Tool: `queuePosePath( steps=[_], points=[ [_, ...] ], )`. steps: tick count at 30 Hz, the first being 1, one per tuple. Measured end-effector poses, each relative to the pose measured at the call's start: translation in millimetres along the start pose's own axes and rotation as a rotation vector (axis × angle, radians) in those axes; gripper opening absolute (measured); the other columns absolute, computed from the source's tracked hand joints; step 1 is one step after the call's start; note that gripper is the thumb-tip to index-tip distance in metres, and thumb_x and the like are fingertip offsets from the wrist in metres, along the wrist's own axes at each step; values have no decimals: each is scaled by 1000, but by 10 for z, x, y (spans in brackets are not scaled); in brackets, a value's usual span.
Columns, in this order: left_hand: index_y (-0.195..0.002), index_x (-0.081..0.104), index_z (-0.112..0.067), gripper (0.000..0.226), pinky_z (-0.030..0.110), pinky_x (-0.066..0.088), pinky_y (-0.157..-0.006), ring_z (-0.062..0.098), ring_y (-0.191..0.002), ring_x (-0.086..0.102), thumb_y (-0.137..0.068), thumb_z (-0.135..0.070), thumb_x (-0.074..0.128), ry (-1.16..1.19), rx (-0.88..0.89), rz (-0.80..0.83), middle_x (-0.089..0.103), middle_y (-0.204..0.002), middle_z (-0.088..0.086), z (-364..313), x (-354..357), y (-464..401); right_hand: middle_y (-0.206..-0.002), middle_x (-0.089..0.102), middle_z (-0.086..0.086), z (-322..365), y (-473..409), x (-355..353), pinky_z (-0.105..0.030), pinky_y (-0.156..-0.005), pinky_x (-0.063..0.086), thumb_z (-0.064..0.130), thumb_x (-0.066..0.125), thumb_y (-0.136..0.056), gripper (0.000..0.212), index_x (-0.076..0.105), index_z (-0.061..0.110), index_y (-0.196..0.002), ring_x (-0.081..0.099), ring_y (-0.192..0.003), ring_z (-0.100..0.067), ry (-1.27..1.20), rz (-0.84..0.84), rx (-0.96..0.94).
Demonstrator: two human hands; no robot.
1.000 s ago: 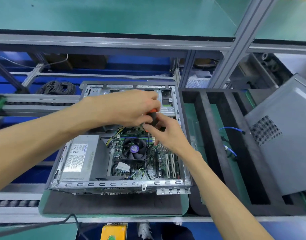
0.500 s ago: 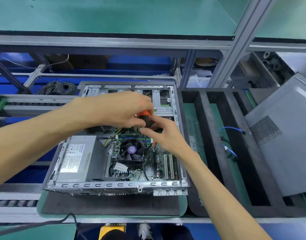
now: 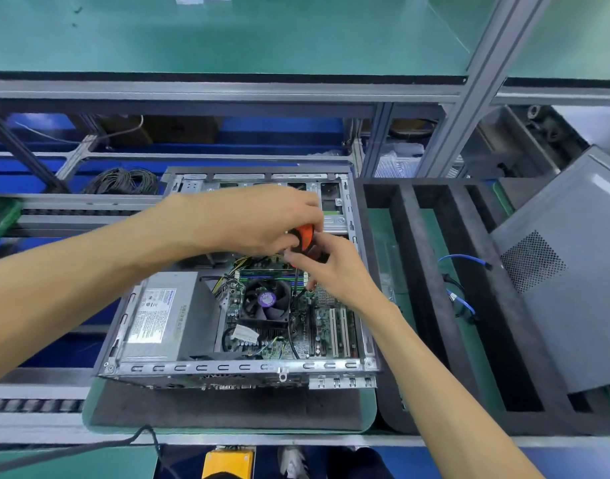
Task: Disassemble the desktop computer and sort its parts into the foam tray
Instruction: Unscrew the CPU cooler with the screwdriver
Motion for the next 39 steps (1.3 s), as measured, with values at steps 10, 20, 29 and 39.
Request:
queuePosePath(
  steps=[10,20,29,39],
  points=[
    [-61,35,-17,60,34,31,-57,34,-64,56,-96,-65,25,-390,-367,-181,64,-78,15,107,-21,-133,-62,53,8,-30,-14,29,-39,-54,43,40,77,-87,22,57,30,-84,47,-53,-11,87,-23,33],
    [-94,61,-9,56,38,44,-66,33,-76,57,-93,-58,35,-173,-284,-56,57,-78,10,175,7,-40,-76,60,12,35,10,50,-20,-59,40,42,77,-86,26,60,37,-105,48,-62,-6,101,17,-21],
    [-114,61,-16,29,37,46,-83,17,-91,54,-87,-22,70,150,-48,-42,58,-110,0,14,-17,91,-74,62,-11,68,26,33,-32,-61,39,30,71,-93,13,65,20,-101,53,-67,-24,100,48,-45],
    [-104,60,-13,41,36,44,-70,22,-80,54,-90,-52,60,-59,-201,-68,59,-97,6,56,-38,-39,-71,54,-13,21,27,-5,-39,-49,45,30,73,-92,13,66,22,-100,46,-53,-14,0,18,6]
  ],
)
Point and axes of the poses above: each hand's wrist, its own y-axis away from the middle knuckle, its own x-axis out of the palm, z = x × y, the point moved 8 cm from there along -y, towards the middle knuckle
